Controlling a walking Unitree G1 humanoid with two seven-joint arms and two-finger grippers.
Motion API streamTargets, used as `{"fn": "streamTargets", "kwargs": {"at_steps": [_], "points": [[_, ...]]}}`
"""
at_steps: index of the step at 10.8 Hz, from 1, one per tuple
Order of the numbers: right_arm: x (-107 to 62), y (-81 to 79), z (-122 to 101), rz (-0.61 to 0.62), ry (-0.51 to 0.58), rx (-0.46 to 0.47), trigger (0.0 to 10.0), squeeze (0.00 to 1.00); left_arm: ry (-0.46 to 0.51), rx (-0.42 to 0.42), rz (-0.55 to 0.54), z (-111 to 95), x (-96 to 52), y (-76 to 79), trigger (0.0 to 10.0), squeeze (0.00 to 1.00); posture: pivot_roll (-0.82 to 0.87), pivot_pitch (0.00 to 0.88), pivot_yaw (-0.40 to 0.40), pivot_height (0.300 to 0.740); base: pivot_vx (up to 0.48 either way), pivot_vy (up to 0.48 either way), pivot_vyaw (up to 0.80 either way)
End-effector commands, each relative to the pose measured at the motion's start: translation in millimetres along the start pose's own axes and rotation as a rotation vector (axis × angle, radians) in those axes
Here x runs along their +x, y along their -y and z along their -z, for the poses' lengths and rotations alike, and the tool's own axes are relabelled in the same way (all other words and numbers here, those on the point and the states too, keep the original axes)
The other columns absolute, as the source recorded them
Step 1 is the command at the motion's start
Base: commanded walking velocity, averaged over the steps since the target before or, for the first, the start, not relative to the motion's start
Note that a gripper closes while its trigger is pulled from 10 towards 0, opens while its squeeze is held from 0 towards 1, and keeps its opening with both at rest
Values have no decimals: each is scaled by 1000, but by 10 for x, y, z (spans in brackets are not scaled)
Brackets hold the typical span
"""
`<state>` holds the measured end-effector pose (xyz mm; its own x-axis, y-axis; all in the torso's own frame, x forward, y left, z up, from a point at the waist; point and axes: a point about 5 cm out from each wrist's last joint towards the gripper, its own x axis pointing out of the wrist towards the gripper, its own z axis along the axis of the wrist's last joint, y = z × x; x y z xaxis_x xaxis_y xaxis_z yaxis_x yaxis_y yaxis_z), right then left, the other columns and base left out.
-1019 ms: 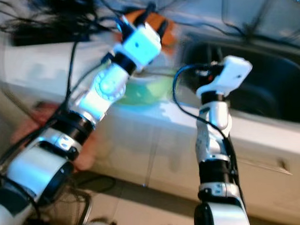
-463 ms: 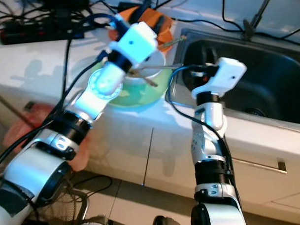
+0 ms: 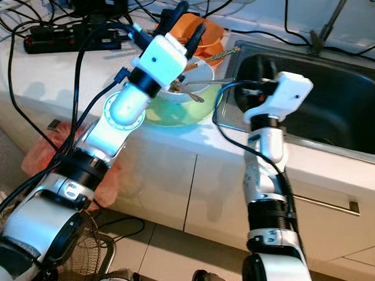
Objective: Kitchen organization
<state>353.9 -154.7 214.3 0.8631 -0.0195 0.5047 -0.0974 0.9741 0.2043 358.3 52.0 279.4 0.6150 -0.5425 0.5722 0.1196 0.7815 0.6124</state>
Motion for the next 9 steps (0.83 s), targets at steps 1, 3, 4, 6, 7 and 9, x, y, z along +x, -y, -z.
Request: {"fn": "streamTargets", "kwargs": {"at_steps": [1, 3, 4, 6, 7, 9], "points": [[13, 23, 3, 12, -5, -4, 10000, 0, 2, -8, 6, -20, 2, 2, 10000, 0, 95, 123, -29, 740, 0, 0, 0], [12, 14, 13, 7, -12, 0, 10000, 0, -4, -13, 8, -27, -4, -7, 10000, 0, 94, 119, -28, 740, 0, 0, -800], [12, 8, 14, 3, -13, 4, 10000, 0, -5, -8, 5, -28, -4, -20, 10000, 0, 94, 118, -29, 740, 0, 0, -800], [18, -28, 25, -11, -17, 11, 10000, 0, -4, -4, -3, -37, -6, -42, 10000, 0, 102, 115, -34, 740, 0, 0, -800], [17, -35, 26, -14, -16, 11, 10000, 0, -4, -1, -5, -40, -8, -45, 10000, 0, 102, 116, -35, 740, 0, 0, -800], [13, -48, 29, -19, -13, 13, 10000, 0, -1, 0, -11, -56, -5, -61, 10000, 0, 102, 120, -36, 740, 0, 0, -400]]}}
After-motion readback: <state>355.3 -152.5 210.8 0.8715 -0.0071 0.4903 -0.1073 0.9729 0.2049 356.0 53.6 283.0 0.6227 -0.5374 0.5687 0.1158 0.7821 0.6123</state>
